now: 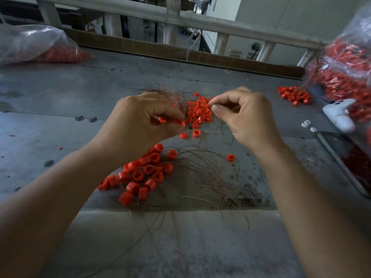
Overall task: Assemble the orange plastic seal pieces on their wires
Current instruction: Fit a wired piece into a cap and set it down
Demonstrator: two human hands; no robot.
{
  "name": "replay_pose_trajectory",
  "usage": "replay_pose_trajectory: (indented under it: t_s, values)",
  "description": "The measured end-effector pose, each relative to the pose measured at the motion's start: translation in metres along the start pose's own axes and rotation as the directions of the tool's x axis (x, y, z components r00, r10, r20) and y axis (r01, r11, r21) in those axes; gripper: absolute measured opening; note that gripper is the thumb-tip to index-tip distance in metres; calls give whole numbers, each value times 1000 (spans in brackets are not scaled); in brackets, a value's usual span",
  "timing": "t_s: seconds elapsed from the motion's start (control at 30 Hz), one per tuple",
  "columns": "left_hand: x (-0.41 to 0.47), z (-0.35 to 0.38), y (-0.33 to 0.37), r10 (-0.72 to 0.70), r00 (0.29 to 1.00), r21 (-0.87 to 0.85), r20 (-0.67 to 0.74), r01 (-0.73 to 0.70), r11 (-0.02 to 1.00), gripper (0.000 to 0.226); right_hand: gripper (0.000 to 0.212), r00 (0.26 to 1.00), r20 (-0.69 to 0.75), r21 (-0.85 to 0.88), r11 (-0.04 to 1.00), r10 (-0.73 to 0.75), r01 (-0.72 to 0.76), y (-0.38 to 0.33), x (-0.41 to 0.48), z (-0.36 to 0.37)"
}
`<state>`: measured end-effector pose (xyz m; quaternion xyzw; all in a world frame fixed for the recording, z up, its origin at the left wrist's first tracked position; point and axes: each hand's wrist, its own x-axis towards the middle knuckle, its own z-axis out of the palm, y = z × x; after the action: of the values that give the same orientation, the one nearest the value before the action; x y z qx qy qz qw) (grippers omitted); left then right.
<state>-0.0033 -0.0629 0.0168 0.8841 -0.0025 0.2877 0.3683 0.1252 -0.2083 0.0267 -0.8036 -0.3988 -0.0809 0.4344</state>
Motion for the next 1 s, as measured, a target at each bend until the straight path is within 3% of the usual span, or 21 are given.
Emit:
replay_pose_trajectory:
  t_s: [0.17,0.23,0.33,0.43,0.53,0.77,0.87,1.0]
  values:
    - [-2,4,1,29,998,8,48,-29,1000,25,13,1000,-20,-82,997,-8,6,4,1,-3]
    - [-3,5,3,30,996,10,81,-30,999,24,22,999,0,6,999,40,-40,3,0,-3]
    - [-4,8,5,49,990,26,134,-53,998,20,15,994,20,219,970,108,-109,-3,-3,0]
    - [-4,10,4,70,980,54,188,-81,995,22,12,983,12,462,870,185,-169,-8,-4,2]
    - [-6,12,1,66,971,74,228,-85,994,20,25,964,48,659,717,262,-227,-11,-4,5]
    - [-4,11,2,63,974,89,216,-84,993,19,35,918,218,827,436,332,-354,-13,-2,1]
    - [-4,11,2,69,974,93,216,-91,992,19,32,904,273,836,385,329,-392,-13,-2,1]
    - [-5,11,1,68,975,102,209,-91,991,20,25,901,315,806,417,298,-420,-12,-4,3]
